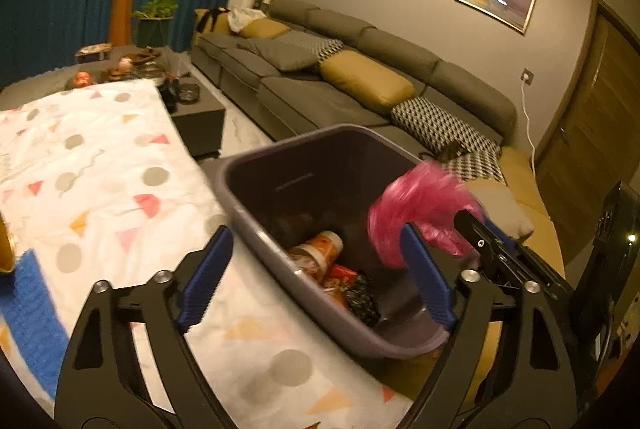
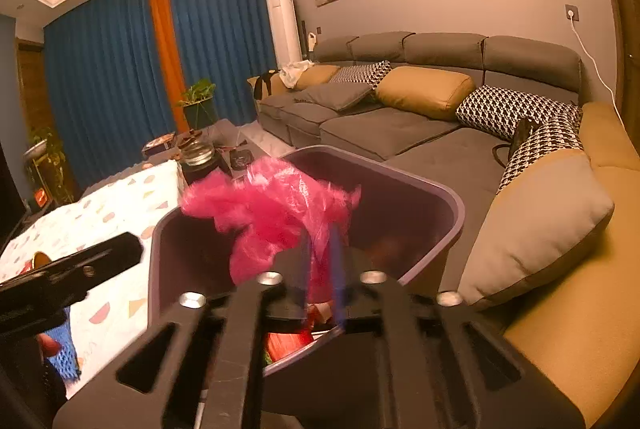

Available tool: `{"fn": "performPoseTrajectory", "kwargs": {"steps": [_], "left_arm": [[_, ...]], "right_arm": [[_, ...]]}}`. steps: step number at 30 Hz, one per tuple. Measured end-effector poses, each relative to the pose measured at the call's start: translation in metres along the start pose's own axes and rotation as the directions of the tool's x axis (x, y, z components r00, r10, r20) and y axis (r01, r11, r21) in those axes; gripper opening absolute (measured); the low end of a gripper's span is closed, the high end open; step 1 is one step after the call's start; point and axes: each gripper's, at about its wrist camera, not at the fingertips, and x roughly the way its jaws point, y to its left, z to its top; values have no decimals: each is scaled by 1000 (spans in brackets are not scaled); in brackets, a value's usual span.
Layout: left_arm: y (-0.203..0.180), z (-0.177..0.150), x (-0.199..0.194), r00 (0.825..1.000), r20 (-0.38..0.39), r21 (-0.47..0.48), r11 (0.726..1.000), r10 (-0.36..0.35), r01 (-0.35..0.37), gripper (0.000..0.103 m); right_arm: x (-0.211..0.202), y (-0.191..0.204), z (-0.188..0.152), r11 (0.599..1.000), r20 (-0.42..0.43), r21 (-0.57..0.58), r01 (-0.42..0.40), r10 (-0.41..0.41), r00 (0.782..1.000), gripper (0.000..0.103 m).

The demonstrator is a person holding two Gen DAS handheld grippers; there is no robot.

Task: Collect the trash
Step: 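Open both tools to drop the bucket and pink bag into the bin, then move both tools back over the red cup and blue foam net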

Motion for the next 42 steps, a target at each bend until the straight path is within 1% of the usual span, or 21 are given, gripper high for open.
{"fn": "performPoseTrajectory", "kwargs": {"steps": [1, 2, 4, 6, 8, 11, 12, 14, 16, 19, 20, 22, 24, 29, 32, 35, 38, 40, 42], "left_arm": [[3, 0, -5, 1000, 7, -3, 1000, 10, -10, 89], [6, -1, -9, 1000, 12, -5, 1000, 20, -20, 90], [15, -4, -22, 998, 29, -14, 998, 60, -60, 92], [22, -8, -33, 996, 42, -19, 996, 83, -82, 93], [31, -12, -46, 990, 59, -19, 992, 128, -127, 94], [48, -18, -68, 976, 87, -25, 980, 199, -198, 95], [56, -21, -77, 968, 94, -38, 973, 231, -228, 95], [69, -24, -93, 961, 108, -69, 966, 256, -250, 95], [85, -27, -113, 947, 117, -103, 952, 298, -287, 96], [104, -35, -141, 923, 132, -132, 929, 362, -346, 96], [111, -38, -152, 910, 138, -144, 917, 390, -371, 96], [121, -45, -169, 896, 143, -162, 903, 421, -398, 96], [134, -52, -187, 875, 147, -185, 881, 462, -435, 96], [158, -68, -224, 834, 147, -238, 837, 532, -492, 97], [175, -75, -244, 810, 137, -279, 807, 571, -521, 97], [187, -82, -258, 800, 137, -307, 793, 584, -527, 97], [197, -86, -270, 791, 142, -325, 783, 595, -530, 97], [201, -88, -274, 789, 146, -332, 780, 597, -530, 97], [204, -89, -277, 789, 148, -338, 780, 596, -527, 97]], "right_arm": [[-2, 0, 0, 1000, 10, 3, 2, -2, 1000, 47], [-4, 0, 1, 1000, 20, 6, 2, -3, 1000, 52], [-7, -1, 1, 1000, 24, 12, 2, -2, 1000, 55], [-12, 0, 1, 1000, 27, 17, -4, 4, 1000, 61], [-20, 4, 0, 1000, 39, 10, -12, 12, 999, 68], [-31, 18, -3, 999, 42, -16, -43, 43, 998, 74], [-32, 23, -5, 998, 37, -22, -52, 53, 998, 75], [-36, 38, -7, 995, 22, -44, -86, 87, 996, 77], [-40, 58, -13, 989, 6, -77, -125, 126, 992, 80], [-43, 91, -24, 973, -35, -124, -192, 189, 981, 82], [-44, 101, -28, 969, -47, -137, -207, 203, 978, 84], [-44, 124, -36, 954, -78, -170, -246, 236, 969, 84], [-42, 145, -44, 938, -119, -192, -288, 269, 956, 85], [-39, 189, -61, 907, -202, -226, -355, 313, 928, 85], [-37, 206, -74, 894, -243, -238, -379, 323, 915, 85], [-35, 230, -86, 878, -281, -262, -400, 327, 902, 85], [-31, 239, -92, 872, -307, -280, -401, 314, 898, 85], [-26, 246, -96, 869, -329, -293, -399, 301, 895, 85], [-22, 252, -98, 863, -354, -300, -406, 295, 888, 85]]}}
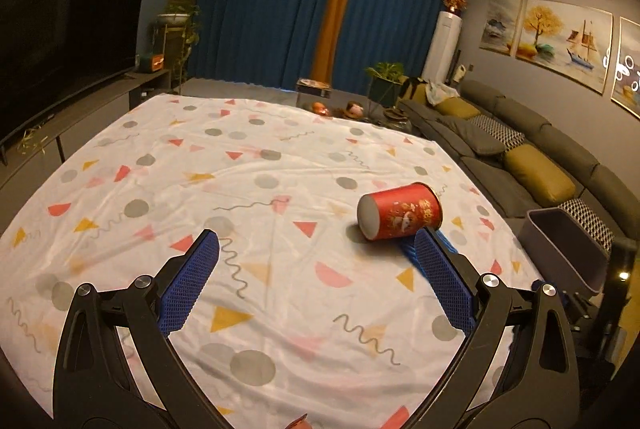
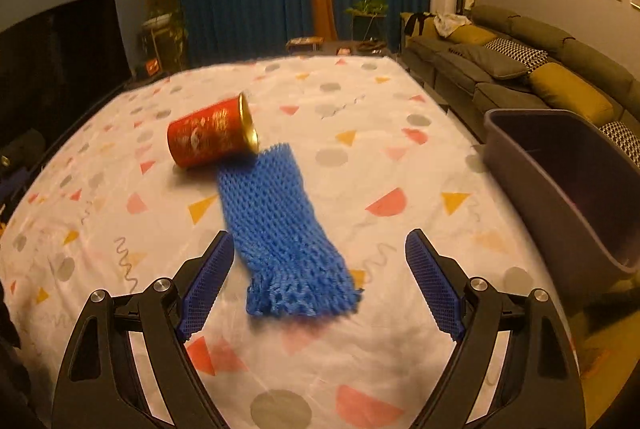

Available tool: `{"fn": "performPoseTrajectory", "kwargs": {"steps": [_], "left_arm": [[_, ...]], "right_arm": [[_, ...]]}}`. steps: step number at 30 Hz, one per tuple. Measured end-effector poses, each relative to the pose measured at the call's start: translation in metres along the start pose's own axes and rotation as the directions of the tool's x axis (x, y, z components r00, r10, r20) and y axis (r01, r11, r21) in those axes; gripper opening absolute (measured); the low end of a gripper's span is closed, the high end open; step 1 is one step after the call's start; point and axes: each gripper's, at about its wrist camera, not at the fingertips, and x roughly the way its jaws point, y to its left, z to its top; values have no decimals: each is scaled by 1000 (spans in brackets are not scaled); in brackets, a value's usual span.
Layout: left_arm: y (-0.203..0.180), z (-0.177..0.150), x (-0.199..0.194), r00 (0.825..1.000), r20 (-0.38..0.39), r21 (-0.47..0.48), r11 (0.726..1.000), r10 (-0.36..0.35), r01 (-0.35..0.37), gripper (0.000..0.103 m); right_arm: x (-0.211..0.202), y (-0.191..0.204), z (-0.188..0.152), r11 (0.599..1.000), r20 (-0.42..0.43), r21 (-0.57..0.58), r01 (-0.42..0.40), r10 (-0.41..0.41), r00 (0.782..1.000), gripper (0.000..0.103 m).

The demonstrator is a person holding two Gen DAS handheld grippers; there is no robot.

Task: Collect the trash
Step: 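Move both tools back over the red cup and blue foam net, then grasp the blue foam net with the right tool while the left tool grasps the red cup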

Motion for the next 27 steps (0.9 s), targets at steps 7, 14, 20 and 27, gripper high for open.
{"fn": "performPoseTrajectory", "kwargs": {"steps": [7, 14, 20, 27], "left_arm": [[-1, -2, 3, 1000, -8, 1, 1000, -15, 15, 97], [-2, -3, 2, 1000, -11, 2, 1000, -14, 14, 97], [-9, -5, 5, 999, -24, 15, 1000, -22, 22, 97], [-30, -8, 18, 997, -65, 44, 998, -51, 54, 97]], "right_arm": [[22, 5, 3, 1000, -94, -23, -17, 15, 995, 85], [41, 11, 0, 999, -183, -38, -35, 27, 983, 67], [37, 10, -1, 998, -175, -41, -43, 35, 984, 28], [16, -6, -6, 1000, -112, -19, -24, 22, 993, 11]]}}
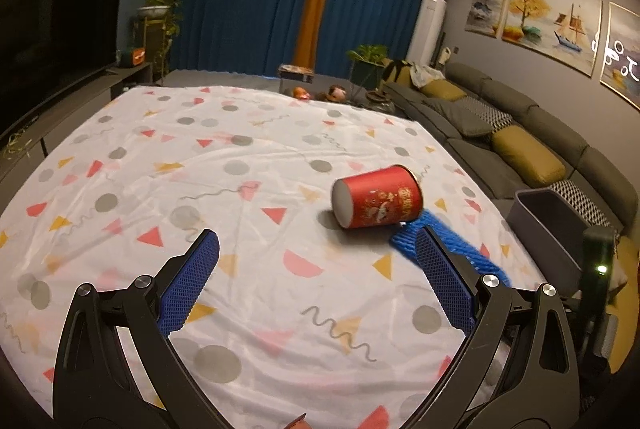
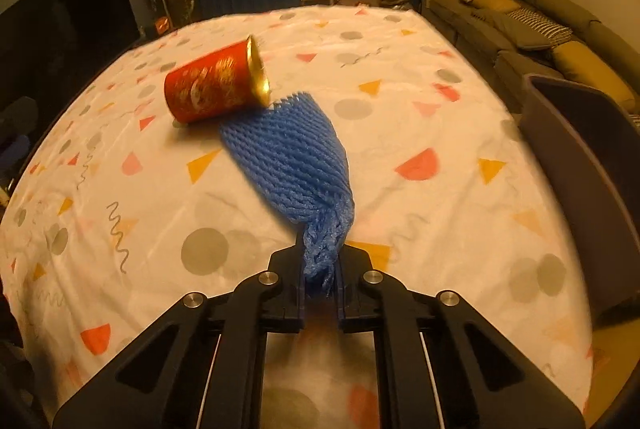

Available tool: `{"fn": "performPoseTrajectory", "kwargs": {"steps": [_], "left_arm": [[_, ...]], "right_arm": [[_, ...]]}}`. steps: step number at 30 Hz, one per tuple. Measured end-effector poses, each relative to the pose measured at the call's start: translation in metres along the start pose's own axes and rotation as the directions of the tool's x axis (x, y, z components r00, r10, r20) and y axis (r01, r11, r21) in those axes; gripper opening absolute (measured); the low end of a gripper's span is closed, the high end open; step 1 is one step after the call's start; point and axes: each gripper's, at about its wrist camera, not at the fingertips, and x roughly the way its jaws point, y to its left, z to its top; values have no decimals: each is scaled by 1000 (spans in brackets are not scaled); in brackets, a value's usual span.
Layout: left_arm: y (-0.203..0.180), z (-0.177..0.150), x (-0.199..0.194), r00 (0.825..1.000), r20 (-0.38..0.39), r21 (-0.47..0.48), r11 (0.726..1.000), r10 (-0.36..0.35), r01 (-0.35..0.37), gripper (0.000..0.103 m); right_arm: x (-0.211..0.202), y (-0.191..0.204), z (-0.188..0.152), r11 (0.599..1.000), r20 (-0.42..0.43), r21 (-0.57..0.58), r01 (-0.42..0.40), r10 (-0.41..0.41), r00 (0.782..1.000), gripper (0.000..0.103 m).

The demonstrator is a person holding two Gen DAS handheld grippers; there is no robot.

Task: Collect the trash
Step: 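Grasp the blue foam net with the right tool while the left tool grasps the red cup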

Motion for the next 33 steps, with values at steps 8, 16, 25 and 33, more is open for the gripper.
{"fn": "performPoseTrajectory", "kwargs": {"steps": [8, 16, 25, 33], "left_arm": [[-31, 2, 37, 997, -63, -12, 999, -45, 45, 97], [-65, 17, 92, 994, -105, 3, 1000, -23, 24, 97], [-78, 20, 136, 984, -178, 27, 999, 27, -22, 96], [-68, 19, 149, 977, -213, -12, 1000, 9, -12, 84]], "right_arm": [[-47, -33, -13, 995, 135, 85, 51, -62, 989, 11], [-70, -50, -26, 992, 198, 122, 42, -65, 978, 11], [-76, -60, -28, 990, 227, 139, 28, -59, 972, 11], [-73, -62, -29, 989, 224, 146, 23, -56, 973, 11]]}}
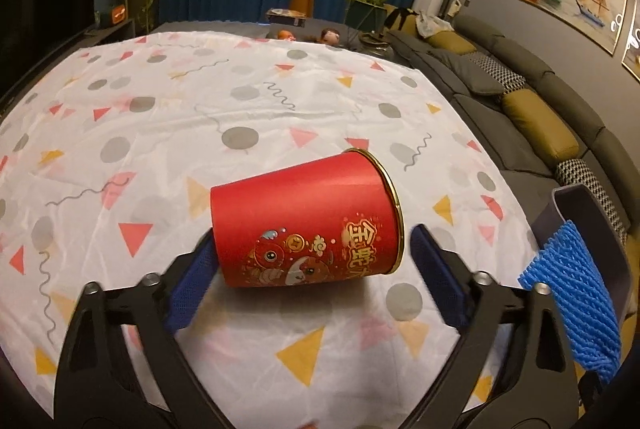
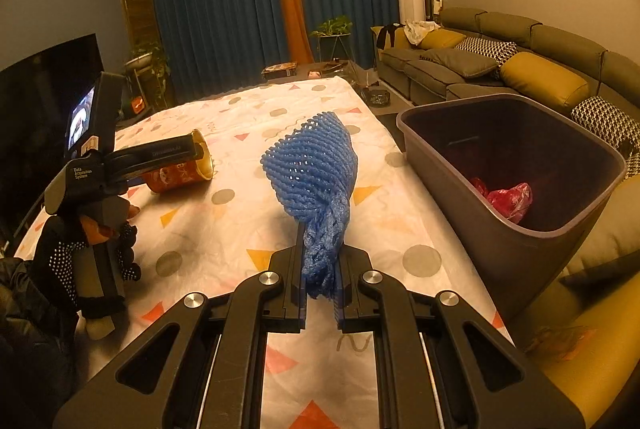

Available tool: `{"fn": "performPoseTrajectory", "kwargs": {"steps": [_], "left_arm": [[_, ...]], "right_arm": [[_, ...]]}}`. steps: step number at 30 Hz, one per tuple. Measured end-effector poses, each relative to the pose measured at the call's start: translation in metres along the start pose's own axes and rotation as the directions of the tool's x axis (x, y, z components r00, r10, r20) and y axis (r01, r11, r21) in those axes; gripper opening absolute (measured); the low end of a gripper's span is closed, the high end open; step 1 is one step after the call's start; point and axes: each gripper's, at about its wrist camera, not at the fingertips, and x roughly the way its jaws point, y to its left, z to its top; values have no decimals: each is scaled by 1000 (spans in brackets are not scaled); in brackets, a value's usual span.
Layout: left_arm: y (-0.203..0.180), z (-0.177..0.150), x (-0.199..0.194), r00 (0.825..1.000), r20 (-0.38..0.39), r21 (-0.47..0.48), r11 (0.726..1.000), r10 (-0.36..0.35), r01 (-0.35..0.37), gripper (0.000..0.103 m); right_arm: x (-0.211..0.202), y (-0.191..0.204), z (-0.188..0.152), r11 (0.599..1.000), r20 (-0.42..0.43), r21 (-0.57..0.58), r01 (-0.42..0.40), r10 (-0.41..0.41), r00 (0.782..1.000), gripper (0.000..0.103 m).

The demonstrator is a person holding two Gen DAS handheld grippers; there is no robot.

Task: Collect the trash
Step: 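Grasp the blue foam net with the right tool while the left tool grasps the red cup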

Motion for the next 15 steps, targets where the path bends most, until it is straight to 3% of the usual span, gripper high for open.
{"fn": "performPoseTrajectory", "kwargs": {"steps": [7, 15], "left_arm": [[1, -5, -4, 1000, 10, 19, 1000, -19, 18, 83], [-6, -12, -40, 996, 74, 55, 997, -49, 45, 83]], "right_arm": [[-3, 3, 1, 1000, 7, -3, 1, -1, 1000, 11], [-13, 4, 6, 1000, 29, -1, 5, -5, 1000, 11]]}}
